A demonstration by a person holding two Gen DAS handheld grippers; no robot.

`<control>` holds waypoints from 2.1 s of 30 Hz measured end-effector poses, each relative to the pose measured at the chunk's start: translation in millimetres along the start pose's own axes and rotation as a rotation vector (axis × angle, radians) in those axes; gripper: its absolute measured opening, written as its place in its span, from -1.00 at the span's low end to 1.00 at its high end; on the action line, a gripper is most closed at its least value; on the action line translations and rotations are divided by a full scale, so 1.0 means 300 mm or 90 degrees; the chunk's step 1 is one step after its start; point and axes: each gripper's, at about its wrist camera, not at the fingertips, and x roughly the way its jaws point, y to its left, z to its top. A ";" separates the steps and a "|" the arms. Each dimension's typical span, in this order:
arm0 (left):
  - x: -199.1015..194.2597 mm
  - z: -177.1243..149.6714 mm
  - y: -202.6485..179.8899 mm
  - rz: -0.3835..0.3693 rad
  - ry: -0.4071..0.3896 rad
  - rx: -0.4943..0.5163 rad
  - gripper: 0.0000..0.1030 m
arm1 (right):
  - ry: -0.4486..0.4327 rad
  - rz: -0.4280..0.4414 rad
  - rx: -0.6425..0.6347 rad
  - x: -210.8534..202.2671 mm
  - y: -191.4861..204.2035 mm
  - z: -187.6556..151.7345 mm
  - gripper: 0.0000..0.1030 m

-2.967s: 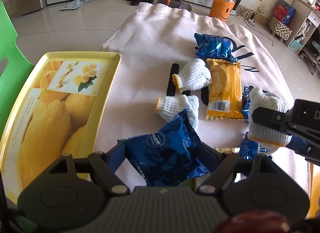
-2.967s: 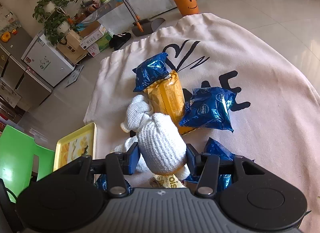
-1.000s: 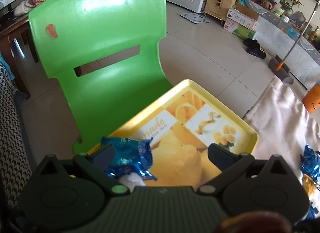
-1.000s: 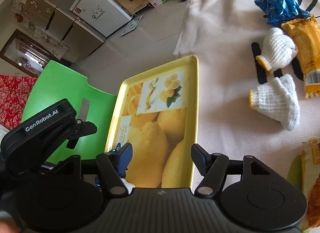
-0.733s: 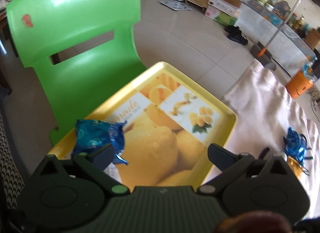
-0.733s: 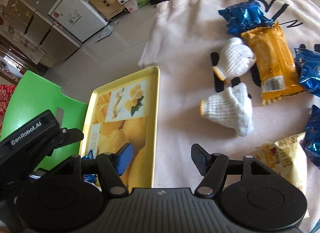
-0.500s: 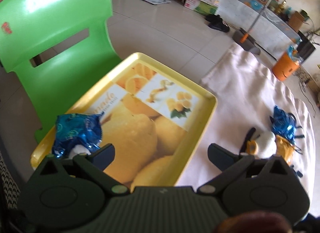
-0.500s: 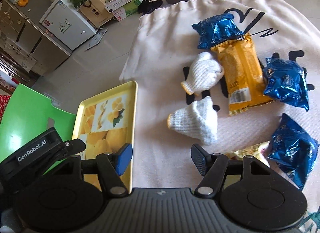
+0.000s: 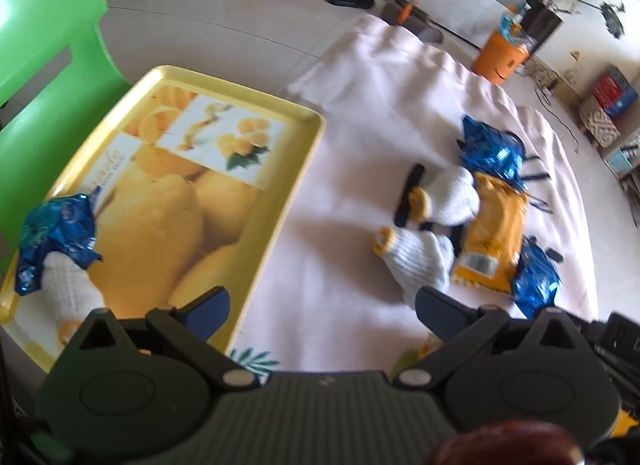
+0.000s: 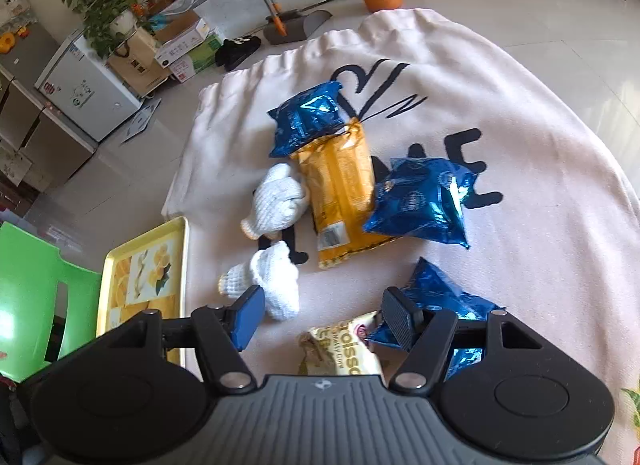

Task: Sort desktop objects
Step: 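Grasp the croissant packet with the left tool while the right tool returns to the cloth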

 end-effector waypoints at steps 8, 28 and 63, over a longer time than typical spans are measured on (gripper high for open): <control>0.049 -0.104 -0.123 -0.047 0.064 0.080 0.99 | -0.003 -0.021 0.047 -0.027 -0.086 0.029 0.29; 0.218 -0.273 -0.355 -0.018 0.132 0.242 0.99 | 0.012 -0.059 0.114 -0.021 -0.264 0.037 0.52; 0.240 -0.229 -0.265 0.045 0.055 0.237 0.33 | 0.035 -0.070 0.131 0.075 -0.265 0.026 0.52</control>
